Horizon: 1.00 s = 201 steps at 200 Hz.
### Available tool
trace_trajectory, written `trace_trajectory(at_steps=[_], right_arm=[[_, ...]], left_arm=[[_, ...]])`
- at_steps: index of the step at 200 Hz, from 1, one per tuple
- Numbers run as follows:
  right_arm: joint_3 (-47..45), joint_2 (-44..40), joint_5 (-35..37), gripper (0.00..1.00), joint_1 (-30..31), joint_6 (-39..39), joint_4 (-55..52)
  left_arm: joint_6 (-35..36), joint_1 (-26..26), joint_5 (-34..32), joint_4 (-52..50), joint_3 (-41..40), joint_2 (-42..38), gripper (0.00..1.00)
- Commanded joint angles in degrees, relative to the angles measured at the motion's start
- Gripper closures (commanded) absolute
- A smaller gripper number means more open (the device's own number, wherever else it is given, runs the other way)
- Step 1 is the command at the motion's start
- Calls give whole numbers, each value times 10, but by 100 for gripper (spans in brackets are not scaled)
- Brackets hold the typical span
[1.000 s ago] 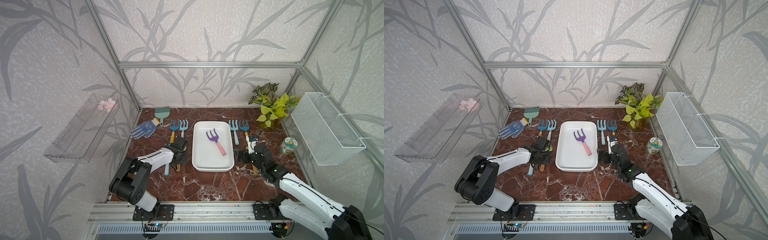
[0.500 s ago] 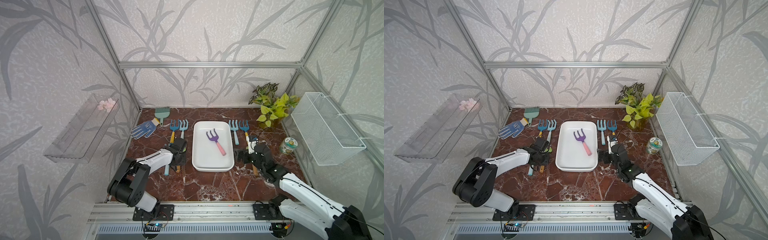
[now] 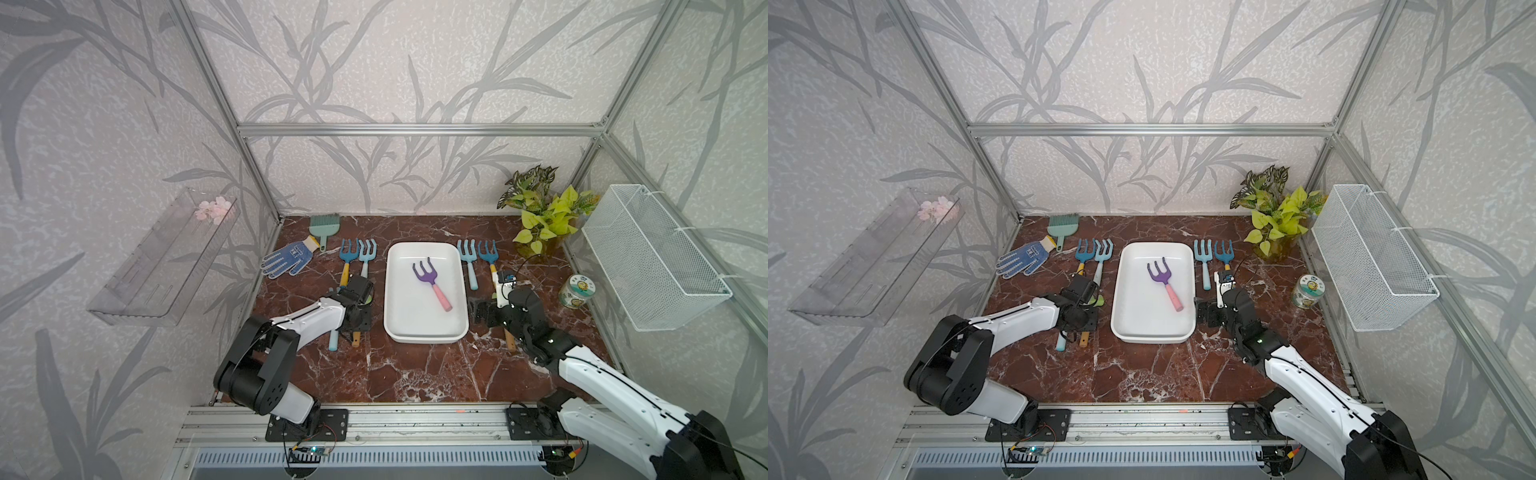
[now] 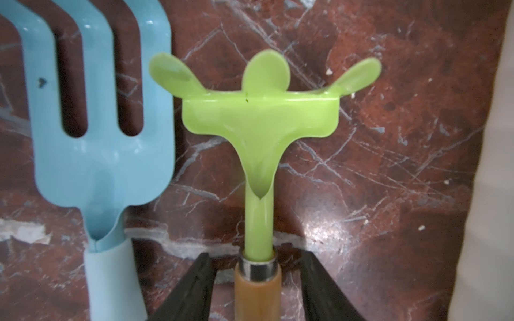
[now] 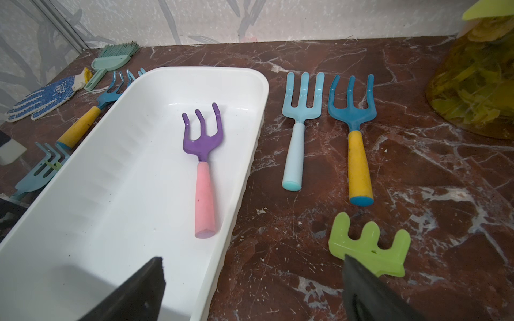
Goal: Take the hand rake out of the storage box
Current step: Place the rake at the center of the board.
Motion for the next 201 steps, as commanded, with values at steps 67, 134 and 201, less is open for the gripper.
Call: trace_trajectory(at_steps=[67, 134, 201], right_arm=[[-5, -12, -2, 1, -2, 0, 10], [34, 28, 14, 1, -2, -1, -21], [134, 110, -82, 0, -2, -35, -112]], left_arm=[[52, -75, -46, 57, -37, -212, 34], [111, -84, -36, 140, -79, -300, 0], [145, -84, 21, 250, -94, -280, 0]])
